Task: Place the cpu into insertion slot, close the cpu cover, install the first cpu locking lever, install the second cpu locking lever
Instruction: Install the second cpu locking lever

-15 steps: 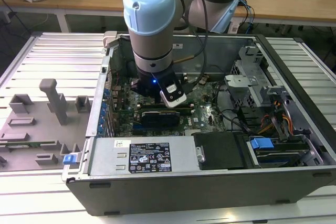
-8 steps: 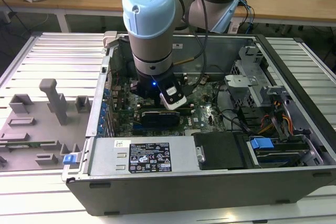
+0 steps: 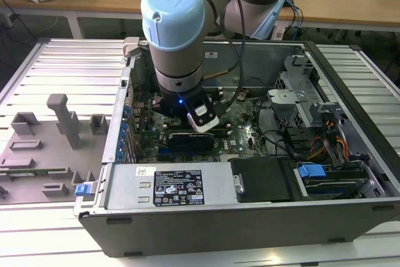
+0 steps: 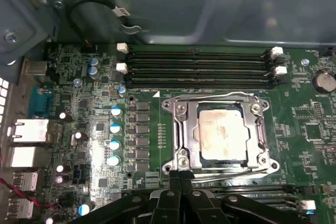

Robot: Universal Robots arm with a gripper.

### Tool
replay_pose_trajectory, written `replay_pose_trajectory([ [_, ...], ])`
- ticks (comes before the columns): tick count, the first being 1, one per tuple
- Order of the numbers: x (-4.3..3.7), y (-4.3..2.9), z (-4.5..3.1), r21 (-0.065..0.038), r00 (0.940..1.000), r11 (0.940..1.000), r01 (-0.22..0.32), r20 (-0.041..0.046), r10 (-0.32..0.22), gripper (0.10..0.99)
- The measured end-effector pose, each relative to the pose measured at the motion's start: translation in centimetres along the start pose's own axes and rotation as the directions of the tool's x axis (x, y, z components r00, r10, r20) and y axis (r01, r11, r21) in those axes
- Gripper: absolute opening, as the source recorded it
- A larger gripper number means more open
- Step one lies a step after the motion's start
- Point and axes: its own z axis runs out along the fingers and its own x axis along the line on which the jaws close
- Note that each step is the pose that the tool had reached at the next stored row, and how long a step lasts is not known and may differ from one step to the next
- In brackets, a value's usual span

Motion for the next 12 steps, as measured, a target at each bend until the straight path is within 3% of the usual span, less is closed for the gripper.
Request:
replay_pose_trajectory([
  [5, 0.09, -0.08, 0.29, -0.013, 1.0, 0.9999, 0.005, -0.0018, -0.005, 0.106],
  [12, 0.27, -0.17, 0.65, -0.023, 0.9999, 0.9996, 0.016, -0.0054, -0.016, 0.106],
])
